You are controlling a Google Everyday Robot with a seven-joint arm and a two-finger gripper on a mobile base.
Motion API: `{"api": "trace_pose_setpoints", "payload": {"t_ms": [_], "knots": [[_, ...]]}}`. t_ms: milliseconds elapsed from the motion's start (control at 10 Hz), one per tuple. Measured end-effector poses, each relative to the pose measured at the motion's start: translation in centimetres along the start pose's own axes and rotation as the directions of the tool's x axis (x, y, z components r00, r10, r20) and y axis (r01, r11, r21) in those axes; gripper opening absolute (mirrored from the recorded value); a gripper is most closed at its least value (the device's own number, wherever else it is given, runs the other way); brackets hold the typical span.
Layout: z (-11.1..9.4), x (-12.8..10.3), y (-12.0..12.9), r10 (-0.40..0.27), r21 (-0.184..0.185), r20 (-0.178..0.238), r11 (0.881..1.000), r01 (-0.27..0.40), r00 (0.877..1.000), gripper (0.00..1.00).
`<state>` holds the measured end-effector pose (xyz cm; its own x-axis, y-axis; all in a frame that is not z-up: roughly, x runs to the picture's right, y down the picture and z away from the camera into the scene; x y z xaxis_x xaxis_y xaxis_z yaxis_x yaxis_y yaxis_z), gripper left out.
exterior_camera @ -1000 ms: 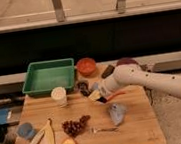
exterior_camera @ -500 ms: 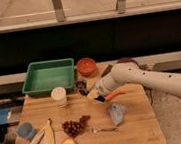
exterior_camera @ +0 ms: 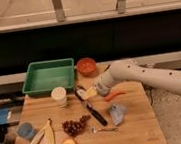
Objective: Place brush in metal cup
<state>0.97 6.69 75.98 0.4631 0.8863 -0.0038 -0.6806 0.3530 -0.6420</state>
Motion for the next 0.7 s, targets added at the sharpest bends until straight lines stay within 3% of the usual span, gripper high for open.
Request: {"api": "trace_pose_setpoints", "payload": {"t_ms": [100,300,500,600,700], "knots": [[-0.9,-1.0,-0.1,-0.014,0.028,0.014,1.000,0.014,1.000,0.74],[-3.3,-3.7,-1.0,-0.044,0.134,0.061,0.990,0.036,0.997,0.74],[-5.2,-5.8,-3.0,-0.048,0.275,0.139,0.961,0.008,0.989,0.74],[-6.3,-6.3,-3.9,-0.044,0.327,0.185,0.945,-0.019,0.982,0.74],[-7.3,-6.7,-4.3,-0.045,0.352,0.220,0.935,-0.037,0.974,0.74]]}}
